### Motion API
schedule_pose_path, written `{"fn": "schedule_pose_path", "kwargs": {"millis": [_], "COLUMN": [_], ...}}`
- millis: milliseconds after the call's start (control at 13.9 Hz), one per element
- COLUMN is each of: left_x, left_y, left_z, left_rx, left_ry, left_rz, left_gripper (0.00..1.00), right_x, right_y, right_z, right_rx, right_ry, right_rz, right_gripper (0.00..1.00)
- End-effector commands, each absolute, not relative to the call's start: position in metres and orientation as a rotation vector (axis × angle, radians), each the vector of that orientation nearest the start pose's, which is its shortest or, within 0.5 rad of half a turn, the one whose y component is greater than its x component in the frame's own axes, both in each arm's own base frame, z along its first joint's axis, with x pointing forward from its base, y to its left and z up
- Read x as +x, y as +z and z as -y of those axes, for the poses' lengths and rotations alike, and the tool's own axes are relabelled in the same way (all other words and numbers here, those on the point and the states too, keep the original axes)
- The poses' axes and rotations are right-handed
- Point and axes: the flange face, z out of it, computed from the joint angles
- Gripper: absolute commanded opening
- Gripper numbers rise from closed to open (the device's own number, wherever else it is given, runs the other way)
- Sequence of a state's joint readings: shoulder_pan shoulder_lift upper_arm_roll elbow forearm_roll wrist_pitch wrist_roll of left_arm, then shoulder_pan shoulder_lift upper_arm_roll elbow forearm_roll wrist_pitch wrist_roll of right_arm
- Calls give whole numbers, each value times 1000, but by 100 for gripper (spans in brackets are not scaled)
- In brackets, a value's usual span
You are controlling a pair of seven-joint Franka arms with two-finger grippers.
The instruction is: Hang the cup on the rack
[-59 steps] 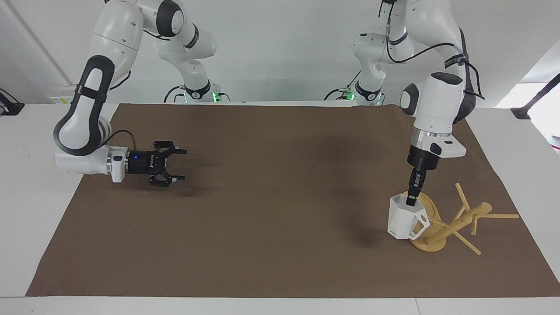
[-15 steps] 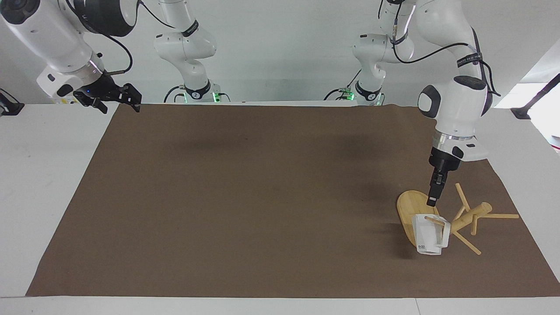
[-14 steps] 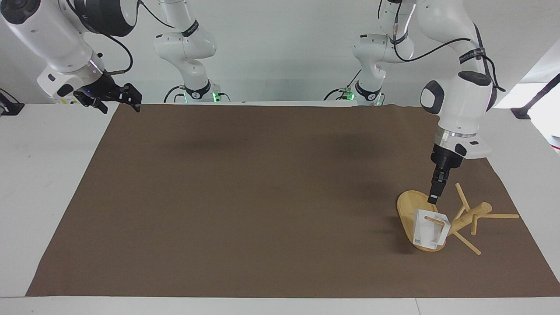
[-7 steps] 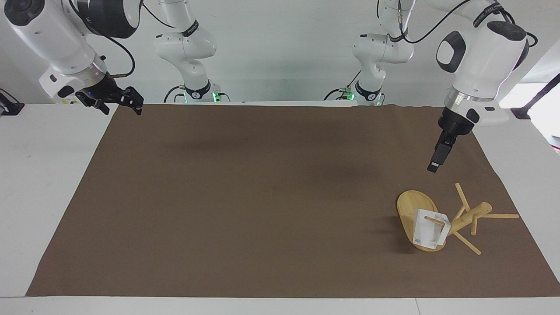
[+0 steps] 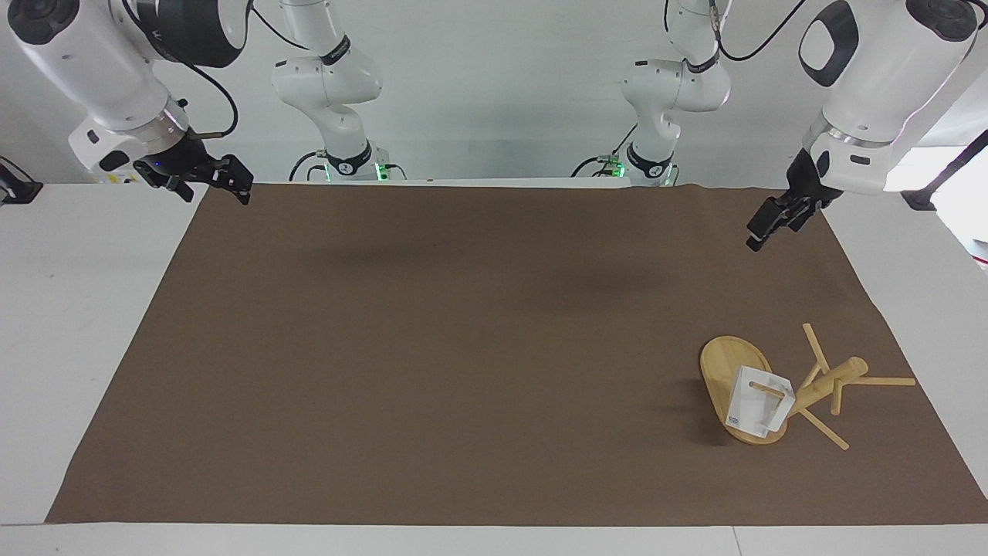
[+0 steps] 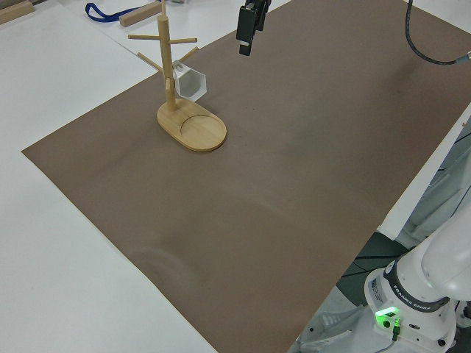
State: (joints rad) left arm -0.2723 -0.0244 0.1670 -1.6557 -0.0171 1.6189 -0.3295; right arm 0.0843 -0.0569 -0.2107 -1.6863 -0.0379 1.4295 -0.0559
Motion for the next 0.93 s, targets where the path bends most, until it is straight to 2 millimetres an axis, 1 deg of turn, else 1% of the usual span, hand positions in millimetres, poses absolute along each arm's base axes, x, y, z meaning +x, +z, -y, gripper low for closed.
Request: {"fn": "schedule_pose_path", "kwargs": {"millis": [0,144,287,359,431,574,718,861], "left_x": [552,557,568,575,578,577,579,581], "left_y": [611,621,617,617,617,616,616,618], "left_z": [34,28,28,28,29,28,31,30], "left_rx": [-3133,-3127,-3068,-3061,-3056,-3048,-3055,-3063], "left_ry": [105,123,252,284,308,320,301,282], "left_rz": [147,60,-87,-154,-180,-191,-225,-223], "left_gripper": [100,100,100,100,100,100,100,100], "right_x": [508,508,507,507,507,507,507,507], "right_y": [591,592,591,591,591,591,591,591], "right_z": [71,72,71,71,71,71,71,71], "right_rx": [-3136,-3137,-3136,-3136,-3136,-3136,-3136,-3136], "right_ry": [304,300,304,304,304,304,304,304], "right_rz": [-131,-131,-131,-131,-131,-131,-131,-131], "right_gripper": [99,99,99,99,99,99,99,99]}}
